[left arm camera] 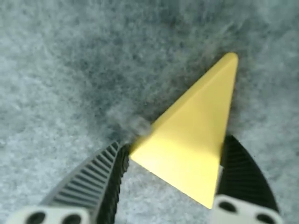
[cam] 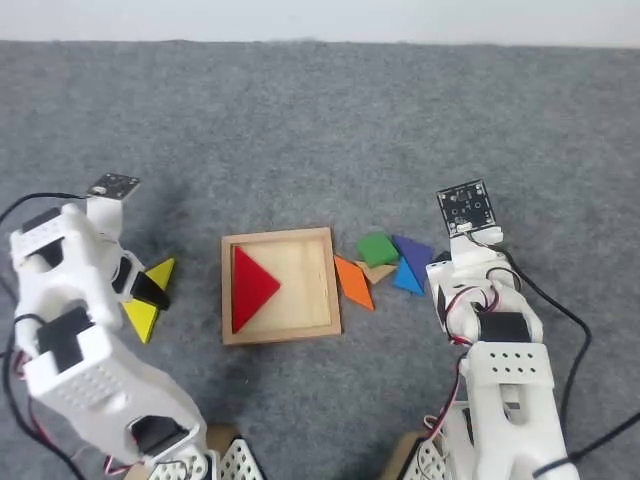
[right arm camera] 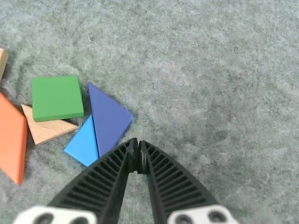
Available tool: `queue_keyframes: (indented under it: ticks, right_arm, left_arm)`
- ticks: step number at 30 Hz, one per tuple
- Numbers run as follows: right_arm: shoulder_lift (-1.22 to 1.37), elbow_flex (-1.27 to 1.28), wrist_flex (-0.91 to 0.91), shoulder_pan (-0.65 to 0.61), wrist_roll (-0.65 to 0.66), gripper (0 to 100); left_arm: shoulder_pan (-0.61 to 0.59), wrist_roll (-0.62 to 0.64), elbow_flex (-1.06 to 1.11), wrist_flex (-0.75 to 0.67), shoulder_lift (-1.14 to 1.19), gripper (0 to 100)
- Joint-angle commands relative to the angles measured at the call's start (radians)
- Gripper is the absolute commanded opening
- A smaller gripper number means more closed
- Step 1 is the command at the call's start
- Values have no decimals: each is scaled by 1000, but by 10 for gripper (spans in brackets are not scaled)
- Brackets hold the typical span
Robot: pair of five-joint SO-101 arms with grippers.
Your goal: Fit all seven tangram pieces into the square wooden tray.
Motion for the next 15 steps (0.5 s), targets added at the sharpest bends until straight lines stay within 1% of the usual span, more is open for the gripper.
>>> queue_keyframes:
  ticks: [1,8,12,15]
  right_arm:
    - [-7,-44,-16,12,12,9]
    - [-7,-44,-16,13,12,9]
    - [-7,-44,-16,13,12,9]
    - [-7,-44,-16,13,12,9]
  left_arm:
    - [5,-9,-35,-20,40,238]
    - [2,-9,-31,-18,31,225]
    - [5,-11,-38,26,31,224]
    - [6,-11,-38,26,31,224]
